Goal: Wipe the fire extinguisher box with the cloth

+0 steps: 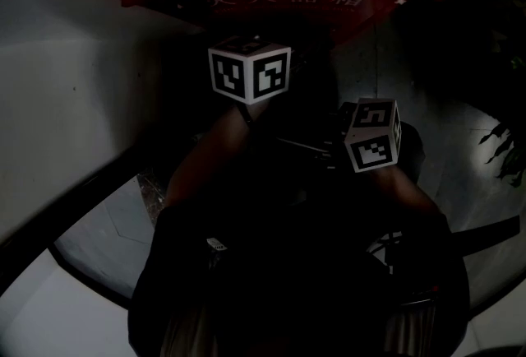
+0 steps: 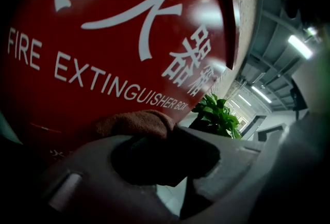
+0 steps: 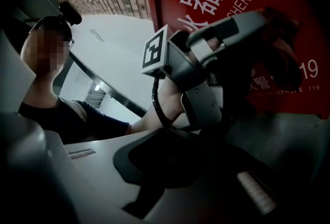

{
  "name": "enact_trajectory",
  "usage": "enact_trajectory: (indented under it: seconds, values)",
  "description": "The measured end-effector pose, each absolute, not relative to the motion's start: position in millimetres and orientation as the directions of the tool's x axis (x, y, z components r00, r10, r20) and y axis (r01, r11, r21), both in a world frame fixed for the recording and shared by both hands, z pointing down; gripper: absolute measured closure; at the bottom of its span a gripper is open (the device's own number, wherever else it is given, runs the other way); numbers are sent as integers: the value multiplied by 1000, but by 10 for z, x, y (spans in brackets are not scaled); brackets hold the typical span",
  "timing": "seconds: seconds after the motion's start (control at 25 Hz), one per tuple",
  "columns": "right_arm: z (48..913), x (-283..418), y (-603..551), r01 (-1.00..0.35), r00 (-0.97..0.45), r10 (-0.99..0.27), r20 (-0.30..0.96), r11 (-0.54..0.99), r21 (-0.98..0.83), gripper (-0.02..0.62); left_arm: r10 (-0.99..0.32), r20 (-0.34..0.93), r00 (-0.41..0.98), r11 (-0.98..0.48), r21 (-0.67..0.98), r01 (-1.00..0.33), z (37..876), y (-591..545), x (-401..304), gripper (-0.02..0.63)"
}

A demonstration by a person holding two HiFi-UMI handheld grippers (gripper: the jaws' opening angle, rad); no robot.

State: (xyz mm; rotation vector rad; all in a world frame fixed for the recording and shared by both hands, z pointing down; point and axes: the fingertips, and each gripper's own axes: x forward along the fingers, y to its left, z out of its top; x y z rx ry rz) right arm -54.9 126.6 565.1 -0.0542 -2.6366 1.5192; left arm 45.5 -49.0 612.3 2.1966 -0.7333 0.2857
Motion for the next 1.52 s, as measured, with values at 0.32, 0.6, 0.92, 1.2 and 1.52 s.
enact_trajectory:
  seconds: [0.32,0.6,0.92,1.2,1.52]
  values:
    - [5803,-707,1596,0,-969,209,132,536,-844,597,-425,350,835,-650,524,-551,5557,-465,499,503]
    - [5850,-729,1345,-49,-986,114,121,493,-869,597,-422,268,866,-715,489,-499,5071,-451,531,503]
    - [5894,-766,1233,-65,-990,78,116,475,-878,597,-428,196,882,-773,427,-469,4725,-437,538,503]
    - [5917,-798,1176,-70,-992,64,112,464,-883,597,-452,137,881,-809,352,-470,4448,-413,547,503]
    - [5903,-812,1131,-74,-993,50,108,457,-886,597,-383,117,916,-893,207,-400,4349,-263,750,503]
